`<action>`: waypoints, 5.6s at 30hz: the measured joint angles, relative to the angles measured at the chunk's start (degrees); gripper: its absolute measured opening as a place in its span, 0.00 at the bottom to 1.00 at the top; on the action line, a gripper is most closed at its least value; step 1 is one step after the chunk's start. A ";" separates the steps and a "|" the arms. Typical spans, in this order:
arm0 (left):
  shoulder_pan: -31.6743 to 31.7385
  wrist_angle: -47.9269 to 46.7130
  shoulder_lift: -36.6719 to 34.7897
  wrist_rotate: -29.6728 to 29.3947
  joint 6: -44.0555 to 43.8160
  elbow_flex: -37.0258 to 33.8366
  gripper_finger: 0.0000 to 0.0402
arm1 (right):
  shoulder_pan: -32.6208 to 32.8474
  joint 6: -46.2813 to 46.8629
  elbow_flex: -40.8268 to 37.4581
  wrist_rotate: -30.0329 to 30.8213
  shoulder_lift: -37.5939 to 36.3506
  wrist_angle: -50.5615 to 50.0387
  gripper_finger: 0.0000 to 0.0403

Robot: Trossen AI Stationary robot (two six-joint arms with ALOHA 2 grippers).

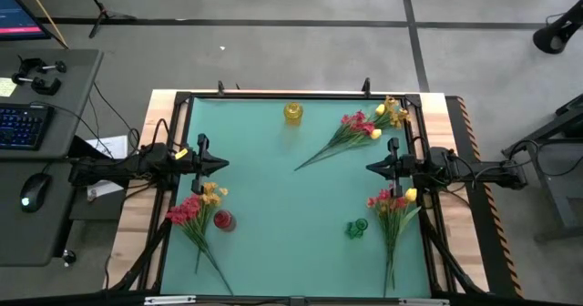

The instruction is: Sort flowers into vase by color

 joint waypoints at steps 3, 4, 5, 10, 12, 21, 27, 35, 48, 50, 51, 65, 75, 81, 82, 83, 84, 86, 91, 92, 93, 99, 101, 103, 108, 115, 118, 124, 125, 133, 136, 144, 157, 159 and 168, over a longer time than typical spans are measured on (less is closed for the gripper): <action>0.00 0.00 0.01 0.00 0.00 0.00 0.00 | 0.00 -0.01 -0.01 0.00 0.00 0.00 0.00; 0.00 0.01 -0.01 -0.01 0.00 0.00 0.00 | 0.00 0.01 -0.02 0.00 0.00 0.00 0.00; 0.02 0.00 -0.01 0.00 0.00 0.00 0.00 | 0.01 -0.02 -0.01 0.00 0.00 0.00 0.00; 0.02 0.02 0.01 -0.01 0.00 0.00 0.00 | 0.01 -0.02 0.00 0.00 -0.01 0.00 0.00; 0.00 0.02 0.00 0.00 0.00 0.00 0.00 | 0.00 -0.02 -0.01 -0.02 0.00 0.00 0.00; 0.02 0.02 -0.01 -0.02 0.00 0.00 0.00 | 0.01 -0.02 -0.01 -0.01 0.00 0.00 0.00; 0.02 0.02 0.01 -0.01 0.00 0.00 0.00 | 0.00 -0.02 -0.02 0.00 0.00 0.00 0.00; 0.01 0.00 0.00 -0.02 0.00 0.00 0.00 | 0.01 -0.02 0.00 0.00 -0.02 0.00 0.00; -0.01 0.01 -0.01 -0.02 0.00 0.00 0.00 | 0.00 -0.01 -0.02 -0.02 0.00 0.00 0.00; 0.01 0.01 0.00 -0.02 0.00 0.00 0.00 | 0.01 0.00 -0.01 0.00 0.00 0.00 0.00; 0.01 0.01 -0.01 -0.01 0.00 0.00 0.00 | 0.01 0.00 -0.02 -0.01 -0.01 0.00 0.00; 0.00 0.00 -0.01 -0.02 0.00 0.00 0.00 | 0.02 -0.02 0.00 -0.01 -0.01 0.00 0.00; 0.00 0.01 0.00 -0.01 0.00 0.00 0.00 | 0.00 0.00 -0.01 -0.01 0.00 0.00 0.00; -0.01 0.01 0.00 0.00 0.00 0.00 0.00 | 0.00 -0.02 -0.02 -0.02 0.00 0.00 0.00; 0.01 0.02 -0.02 -0.01 0.00 0.00 0.00 | 0.00 -0.02 0.00 0.00 -0.02 0.00 0.00; 0.02 0.00 0.01 -0.02 0.00 0.00 0.00 | 0.00 -0.02 -0.02 0.00 0.00 0.00 0.00; -0.01 0.00 -0.01 -0.02 0.00 0.00 0.00 | 0.00 -0.02 -0.02 -0.02 0.00 0.00 0.00; 0.01 0.00 0.01 0.00 0.00 0.00 0.00 | 0.02 -0.01 0.00 -0.01 0.00 0.00 0.00; -0.01 0.01 0.01 -0.02 0.00 0.00 0.00 | 0.00 0.00 0.00 0.00 -0.01 0.00 0.00; 0.01 0.02 -0.01 0.00 0.00 0.00 0.00 | 0.00 0.00 -0.01 -0.01 0.00 0.00 0.00; 0.01 0.02 0.01 -0.02 0.00 0.00 0.00 | 0.00 0.00 -0.02 0.00 0.00 0.00 0.00; 0.01 0.01 0.00 -0.01 0.00 0.00 0.00 | 0.02 -0.02 -0.02 -0.02 0.00 0.00 0.00; 0.02 0.02 0.00 0.00 0.00 0.00 0.00 | 0.00 -0.02 -0.02 -0.02 -0.02 0.00 0.00; 0.00 0.01 0.00 -0.01 0.00 0.00 0.00 | 0.01 -0.01 0.00 -0.01 -0.01 0.00 0.00; 0.00 0.02 0.00 -0.02 0.00 0.00 0.00 | 0.00 -0.02 -0.01 -0.01 0.00 0.00 0.00; 0.01 0.02 0.00 -0.02 0.00 0.00 0.00 | 0.00 -0.01 0.00 0.00 0.00 0.00 0.00; 0.00 0.02 -0.01 -0.02 0.00 0.00 0.00 | 0.01 -0.01 0.00 0.00 0.00 0.00 0.00; 0.00 0.02 0.00 0.00 -0.78 0.00 0.00 | 0.00 -0.02 -0.02 0.00 0.00 0.00 0.00; -0.01 0.02 0.01 0.00 -1.90 0.00 0.00 | 0.01 -0.02 -0.01 -0.02 -0.01 0.00 0.00; 0.01 0.07 0.00 0.00 -2.64 0.00 0.00 | 0.00 -0.02 -0.01 -0.01 -0.01 0.00 0.00; 0.01 0.09 -0.02 0.00 -2.62 0.00 0.00 | 0.01 0.00 0.00 0.00 0.00 0.00 0.00; 0.01 0.09 -0.02 0.00 -2.51 0.00 0.00 | 0.01 -0.02 -0.01 0.00 -0.01 0.00 0.00; -0.07 8.39 0.51 0.33 -4.87 0.76 0.00 | 0.02 -0.02 -0.02 -0.01 0.00 0.00 0.00; -0.09 9.33 2.18 -0.98 -3.66 1.87 0.00 | 0.01 0.00 0.00 0.00 -0.02 0.00 0.00; -0.05 9.87 29.11 -10.57 -0.81 14.82 0.00 | 0.01 -0.01 -0.01 0.00 0.00 0.00 0.00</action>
